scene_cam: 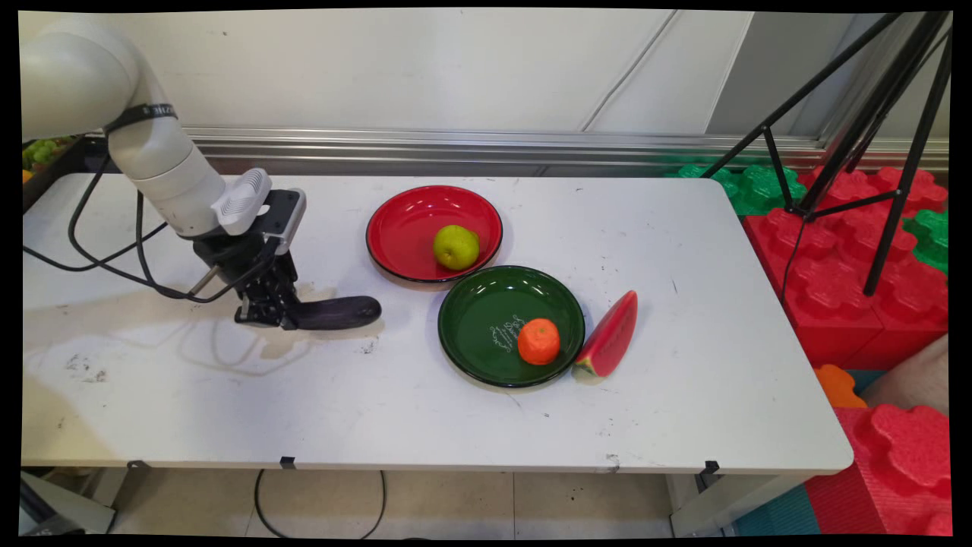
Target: Place the picked object on the table
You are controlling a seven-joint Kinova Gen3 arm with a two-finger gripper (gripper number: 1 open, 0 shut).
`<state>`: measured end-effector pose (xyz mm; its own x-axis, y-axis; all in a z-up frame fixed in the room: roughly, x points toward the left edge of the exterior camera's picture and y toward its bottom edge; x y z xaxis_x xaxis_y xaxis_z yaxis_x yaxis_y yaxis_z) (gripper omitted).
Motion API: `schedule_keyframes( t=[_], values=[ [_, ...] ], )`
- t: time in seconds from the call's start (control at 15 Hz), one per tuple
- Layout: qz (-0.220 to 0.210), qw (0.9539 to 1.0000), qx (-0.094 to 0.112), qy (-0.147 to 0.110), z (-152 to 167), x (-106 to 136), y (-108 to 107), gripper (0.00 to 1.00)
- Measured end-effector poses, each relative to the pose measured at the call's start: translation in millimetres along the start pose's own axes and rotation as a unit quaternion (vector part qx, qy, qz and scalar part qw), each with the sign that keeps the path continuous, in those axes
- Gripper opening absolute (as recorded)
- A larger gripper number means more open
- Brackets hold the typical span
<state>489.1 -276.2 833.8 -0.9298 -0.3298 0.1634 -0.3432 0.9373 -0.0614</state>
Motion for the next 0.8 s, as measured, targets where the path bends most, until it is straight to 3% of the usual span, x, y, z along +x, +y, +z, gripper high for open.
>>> schedule_keyframes(
  t=[0.33, 0.4, 0.8],
  values=[
    [-0.016, 0.9998, -0.006, 0.0, 5.0, -9.6, 3.3, 0.0],
    [-0.019, 0.9998, -0.008, 0.001, 6.1, -11.8, 6.7, 1.0],
    [-0.025, 0.9997, -0.005, 0.004, 7.8, -18.8, 19.0, 1.0]
  ],
)
